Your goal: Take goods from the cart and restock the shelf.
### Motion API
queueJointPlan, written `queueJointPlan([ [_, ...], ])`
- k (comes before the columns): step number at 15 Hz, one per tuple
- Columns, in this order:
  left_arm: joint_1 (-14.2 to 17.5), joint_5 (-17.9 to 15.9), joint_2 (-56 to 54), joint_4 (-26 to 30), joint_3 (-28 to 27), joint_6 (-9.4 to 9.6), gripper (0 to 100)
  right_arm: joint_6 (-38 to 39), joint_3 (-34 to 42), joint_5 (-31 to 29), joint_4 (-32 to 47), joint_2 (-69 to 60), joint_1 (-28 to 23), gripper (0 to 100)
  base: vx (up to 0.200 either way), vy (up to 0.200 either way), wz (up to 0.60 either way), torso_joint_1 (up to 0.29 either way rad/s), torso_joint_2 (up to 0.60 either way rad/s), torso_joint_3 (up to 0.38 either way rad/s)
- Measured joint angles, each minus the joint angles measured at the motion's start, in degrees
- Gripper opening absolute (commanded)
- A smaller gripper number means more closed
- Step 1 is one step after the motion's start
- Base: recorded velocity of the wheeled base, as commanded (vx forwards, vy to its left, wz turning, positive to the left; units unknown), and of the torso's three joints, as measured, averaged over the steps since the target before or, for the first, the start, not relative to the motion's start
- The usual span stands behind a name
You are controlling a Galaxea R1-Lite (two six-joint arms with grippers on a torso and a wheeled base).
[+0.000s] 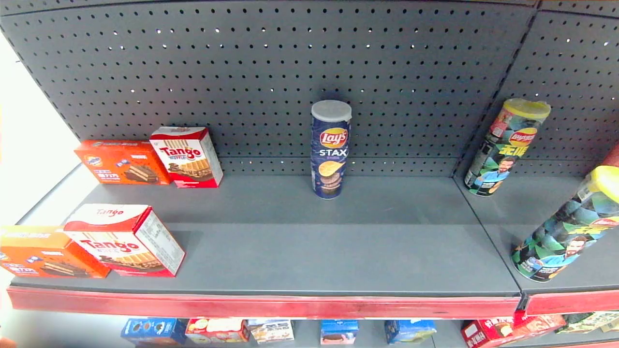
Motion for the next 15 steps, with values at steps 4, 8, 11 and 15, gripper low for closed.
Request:
queueJointPlan([
  [4, -0.02, -0.06, 0.00, 0.02, -0.02, -0.04, 100, -0.09, 0.00, 0.05, 0.00, 0.00, -0.04, 100, 0.000, 0.000, 0.00, 0.000, 0.00, 0.000],
  [8, -0.02, -0.09, 0.00, 0.02, -0.10, -0.06, 100, 0.23, 0.00, 0.02, 0.00, 0.00, 0.00, 100, 0.000, 0.000, 0.15, 0.002, 0.00, 0.001],
  [11, -0.02, -0.09, 0.00, -0.02, -0.10, -0.04, 100, 0.26, 0.00, -0.02, 0.00, 0.00, 0.00, 100, 0.000, 0.000, 0.60, 0.002, 0.00, 0.004],
  [15, -0.10, 0.02, 0.00, 0.02, -0.10, -0.06, 100, 0.26, 0.00, 0.02, 0.00, 0.00, -0.02, 100, 0.000, 0.000, 0.60, 0.001, 0.00, 0.002],
])
